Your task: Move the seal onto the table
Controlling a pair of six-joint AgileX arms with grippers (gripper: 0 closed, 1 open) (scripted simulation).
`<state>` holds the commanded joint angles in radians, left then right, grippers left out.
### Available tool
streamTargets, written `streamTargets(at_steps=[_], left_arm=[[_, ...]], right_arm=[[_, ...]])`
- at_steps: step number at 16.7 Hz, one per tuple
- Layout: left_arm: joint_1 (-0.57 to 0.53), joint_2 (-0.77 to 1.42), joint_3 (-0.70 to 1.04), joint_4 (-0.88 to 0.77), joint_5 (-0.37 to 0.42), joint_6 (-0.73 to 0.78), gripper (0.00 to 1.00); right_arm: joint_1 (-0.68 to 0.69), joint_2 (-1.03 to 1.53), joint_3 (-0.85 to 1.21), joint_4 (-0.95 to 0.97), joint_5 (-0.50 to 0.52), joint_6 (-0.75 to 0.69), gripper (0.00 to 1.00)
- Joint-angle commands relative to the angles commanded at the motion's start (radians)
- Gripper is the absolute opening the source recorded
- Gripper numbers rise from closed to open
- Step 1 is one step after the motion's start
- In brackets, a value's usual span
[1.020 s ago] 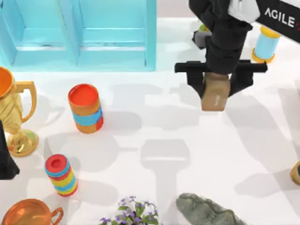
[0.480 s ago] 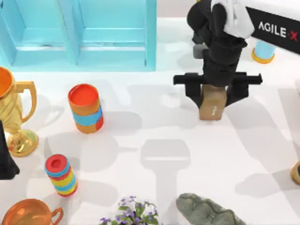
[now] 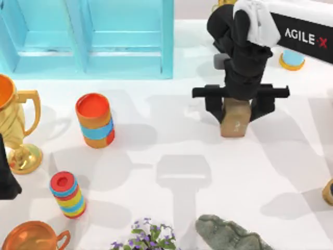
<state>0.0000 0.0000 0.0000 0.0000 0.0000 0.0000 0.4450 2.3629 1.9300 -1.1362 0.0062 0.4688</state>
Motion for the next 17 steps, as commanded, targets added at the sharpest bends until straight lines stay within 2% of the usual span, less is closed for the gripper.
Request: streamTargets(at_steps=[10,17], left_arm=[[0.000,0.000,0.000,0.000,0.000,0.000,1.00],[0.000,0.000,0.000,0.000,0.000,0.000,1.00]], right_arm=[[0.000,0.000,0.000,0.000,0.000,0.000,0.98],[0.000,0.000,0.000,0.000,0.000,0.000,1.00]])
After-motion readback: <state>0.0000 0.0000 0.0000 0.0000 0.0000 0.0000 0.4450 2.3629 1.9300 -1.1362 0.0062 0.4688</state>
